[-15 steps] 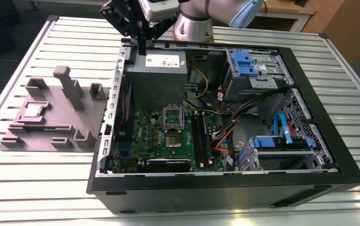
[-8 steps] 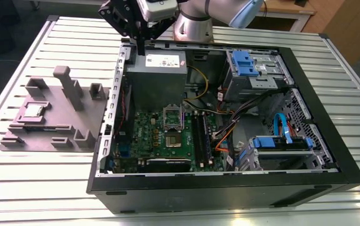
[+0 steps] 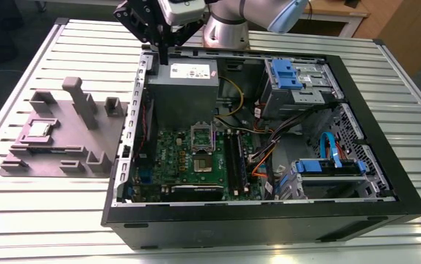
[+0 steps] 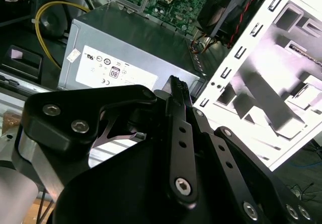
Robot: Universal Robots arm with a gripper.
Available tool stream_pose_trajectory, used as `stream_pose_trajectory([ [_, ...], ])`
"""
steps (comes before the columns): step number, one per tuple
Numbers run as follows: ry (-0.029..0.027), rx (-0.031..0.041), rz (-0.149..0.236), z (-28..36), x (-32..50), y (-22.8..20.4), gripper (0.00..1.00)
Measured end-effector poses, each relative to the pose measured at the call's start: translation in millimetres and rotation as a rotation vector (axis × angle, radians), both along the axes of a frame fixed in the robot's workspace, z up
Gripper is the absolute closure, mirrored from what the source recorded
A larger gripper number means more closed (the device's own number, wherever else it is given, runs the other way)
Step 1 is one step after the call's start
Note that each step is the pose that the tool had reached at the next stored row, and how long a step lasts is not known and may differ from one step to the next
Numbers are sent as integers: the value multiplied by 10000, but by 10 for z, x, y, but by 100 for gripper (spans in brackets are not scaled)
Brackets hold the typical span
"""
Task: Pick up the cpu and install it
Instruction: 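Reach for the cpu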
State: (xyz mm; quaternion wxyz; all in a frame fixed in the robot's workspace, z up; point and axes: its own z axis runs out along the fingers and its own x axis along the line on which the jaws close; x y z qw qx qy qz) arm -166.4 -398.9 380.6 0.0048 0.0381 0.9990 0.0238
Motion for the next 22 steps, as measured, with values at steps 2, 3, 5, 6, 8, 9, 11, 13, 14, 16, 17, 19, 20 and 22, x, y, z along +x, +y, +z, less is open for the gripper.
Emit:
stream_pose_trajectory([
  [2, 0, 0, 0, -1, -3, 0, 89],
  [3, 1, 0, 0, -2, -9, 0, 89],
  [5, 5, 0, 0, -4, -16, 0, 89],
  [6, 32, 0, 0, -15, -33, 0, 89],
  [8, 35, 1, -1, -19, -37, 0, 89],
  [9, 35, 1, 0, -19, -38, 0, 89],
  [11, 36, 0, -1, -18, -42, 0, 89],
  [13, 36, 1, 0, -19, -44, 0, 89],
  [14, 36, 1, 0, -19, -46, 0, 89],
  [16, 90, 0, 0, -38, -89, 0, 89],
  [17, 170, 2, 0, -68, -131, 0, 89],
  [19, 171, 2, 0, -69, -134, 0, 89],
  [20, 172, 2, 0, -69, -135, 0, 89],
  [22, 177, 2, 0, -75, -151, 0, 89],
])
